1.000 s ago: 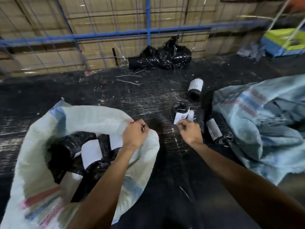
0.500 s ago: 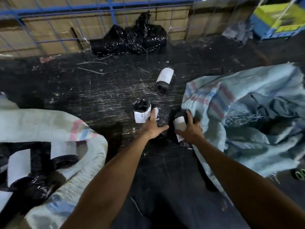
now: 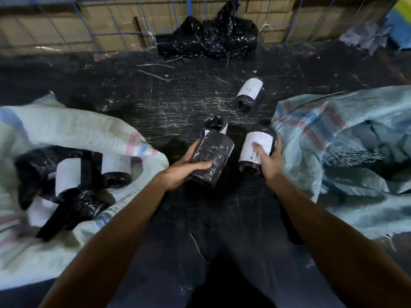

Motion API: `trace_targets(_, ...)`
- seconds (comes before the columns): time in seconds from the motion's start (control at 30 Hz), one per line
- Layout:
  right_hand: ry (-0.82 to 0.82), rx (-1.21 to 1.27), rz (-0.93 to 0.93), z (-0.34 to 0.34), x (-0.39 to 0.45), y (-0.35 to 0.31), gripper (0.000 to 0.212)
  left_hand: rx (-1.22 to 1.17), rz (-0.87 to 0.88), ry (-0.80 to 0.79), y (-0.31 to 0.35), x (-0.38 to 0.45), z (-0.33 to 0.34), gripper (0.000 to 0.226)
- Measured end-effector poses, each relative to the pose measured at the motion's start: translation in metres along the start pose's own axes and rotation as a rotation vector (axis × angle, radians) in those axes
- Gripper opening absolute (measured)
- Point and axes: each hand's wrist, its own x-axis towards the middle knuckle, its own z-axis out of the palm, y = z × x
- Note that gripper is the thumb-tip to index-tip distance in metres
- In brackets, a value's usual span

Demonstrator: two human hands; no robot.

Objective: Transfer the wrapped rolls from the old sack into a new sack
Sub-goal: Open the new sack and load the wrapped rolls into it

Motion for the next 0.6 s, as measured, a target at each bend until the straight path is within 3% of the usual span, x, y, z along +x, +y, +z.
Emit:
trace_targets(0.13,-0.188,0.411,0.031,0.051,-0.044,-0.031,0.082,-0.086,0.068,0.069,-0.002,-0.062,-0.057,0.093)
trace_targets(0.27,-0.581,0.593,0.242,0.122,-0.094,-0.069,0.056,-0.112,0.12,0.189,0.004,-0.125,-0.119,0.087)
trace_targets(0.33,-0.748,0.572,0.385,0.167,-0.123,-0.084,0.048,-0.152,0.174,0.253,0.003,-0.168,-0.16,0.076)
trace_targets(0.47,-0.884,0.38,0.519,0.231,-0.153,-0.086,0.044,-0.154,0.169,0.279,-0.016,-0.231,-0.232,0.095)
trace_targets(0.6,-0.972,0.149,0.599,0.283,-0.178,-0.07,0.051,-0.066,0.202,0.514,-0.014,-0.264,-0.277,0.068)
